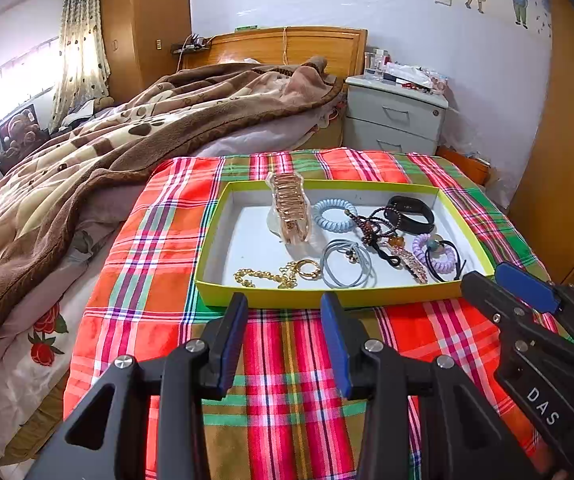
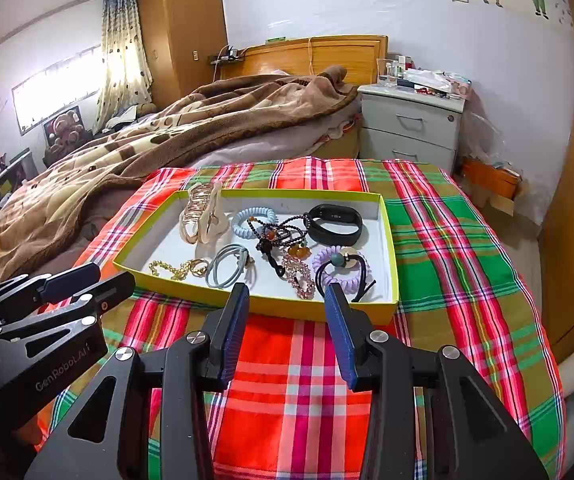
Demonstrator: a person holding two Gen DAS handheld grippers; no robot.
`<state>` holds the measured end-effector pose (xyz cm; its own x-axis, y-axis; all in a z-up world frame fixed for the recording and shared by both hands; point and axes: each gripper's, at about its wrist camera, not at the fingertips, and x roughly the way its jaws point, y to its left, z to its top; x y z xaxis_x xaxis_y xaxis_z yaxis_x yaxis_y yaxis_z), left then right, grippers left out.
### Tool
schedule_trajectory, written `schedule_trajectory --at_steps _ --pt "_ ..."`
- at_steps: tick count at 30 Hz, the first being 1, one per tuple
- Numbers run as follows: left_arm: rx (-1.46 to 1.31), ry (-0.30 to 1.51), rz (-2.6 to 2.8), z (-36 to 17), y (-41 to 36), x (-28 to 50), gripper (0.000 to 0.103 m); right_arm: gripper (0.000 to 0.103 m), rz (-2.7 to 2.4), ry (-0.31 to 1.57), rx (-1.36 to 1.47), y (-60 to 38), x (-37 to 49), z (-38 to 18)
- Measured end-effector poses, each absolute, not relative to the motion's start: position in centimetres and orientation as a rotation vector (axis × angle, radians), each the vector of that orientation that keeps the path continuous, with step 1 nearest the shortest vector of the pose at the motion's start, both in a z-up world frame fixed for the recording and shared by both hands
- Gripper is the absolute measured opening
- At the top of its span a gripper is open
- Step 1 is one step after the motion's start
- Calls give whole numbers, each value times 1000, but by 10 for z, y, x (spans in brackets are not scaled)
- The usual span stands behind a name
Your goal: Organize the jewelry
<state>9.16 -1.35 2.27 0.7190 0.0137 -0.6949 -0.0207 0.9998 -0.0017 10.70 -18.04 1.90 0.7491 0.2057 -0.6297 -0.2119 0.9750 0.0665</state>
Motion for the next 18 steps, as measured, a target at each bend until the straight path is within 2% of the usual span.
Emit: schedule_trajectory --at_steps 18 --pt "-28 759 11 25 -13 87 40 40 223 680 2 -183 103 22"
